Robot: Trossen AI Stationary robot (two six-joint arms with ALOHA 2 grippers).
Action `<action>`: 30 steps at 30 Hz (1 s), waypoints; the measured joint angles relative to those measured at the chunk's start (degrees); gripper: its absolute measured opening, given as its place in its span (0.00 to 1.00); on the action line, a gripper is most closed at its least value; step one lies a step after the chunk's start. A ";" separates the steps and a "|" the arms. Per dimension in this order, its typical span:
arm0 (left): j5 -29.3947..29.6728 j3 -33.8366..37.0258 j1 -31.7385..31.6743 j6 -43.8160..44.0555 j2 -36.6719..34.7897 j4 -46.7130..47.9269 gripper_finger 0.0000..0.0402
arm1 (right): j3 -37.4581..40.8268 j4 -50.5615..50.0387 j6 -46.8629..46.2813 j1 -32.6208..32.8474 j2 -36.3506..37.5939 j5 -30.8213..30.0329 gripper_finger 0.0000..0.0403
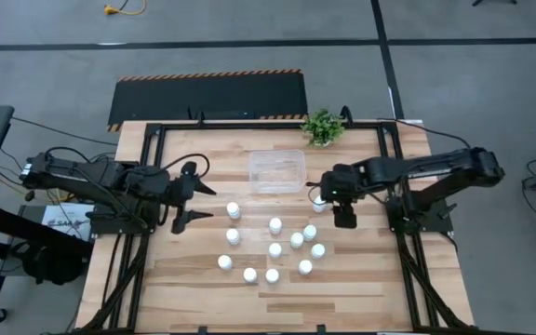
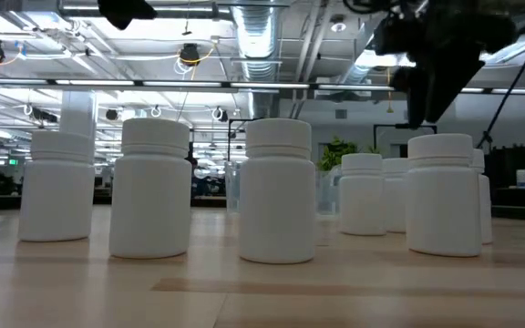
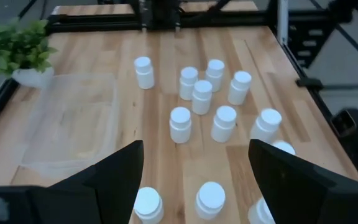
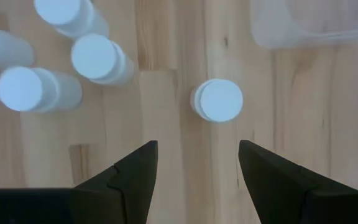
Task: Pick and place pill bottles into a basket
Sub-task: Put the white medicine bottle into the transparent bin
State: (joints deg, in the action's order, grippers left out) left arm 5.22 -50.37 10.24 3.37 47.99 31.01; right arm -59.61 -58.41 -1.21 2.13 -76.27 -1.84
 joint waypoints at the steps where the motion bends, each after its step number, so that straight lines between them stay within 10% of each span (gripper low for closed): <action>1: -0.67 0.00 0.00 -1.23 0.00 0.31 0.69 | 0.00 0.00 0.44 -0.41 -0.71 0.36 0.54; 30: -1.43 0.00 0.00 -5.83 0.04 2.51 0.69 | 0.00 4.23 6.25 -1.16 -7.48 -3.78 0.54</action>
State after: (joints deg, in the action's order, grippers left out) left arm 3.79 -50.37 10.24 -2.46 48.03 33.52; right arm -59.61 -54.19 5.04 0.97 -83.74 -5.61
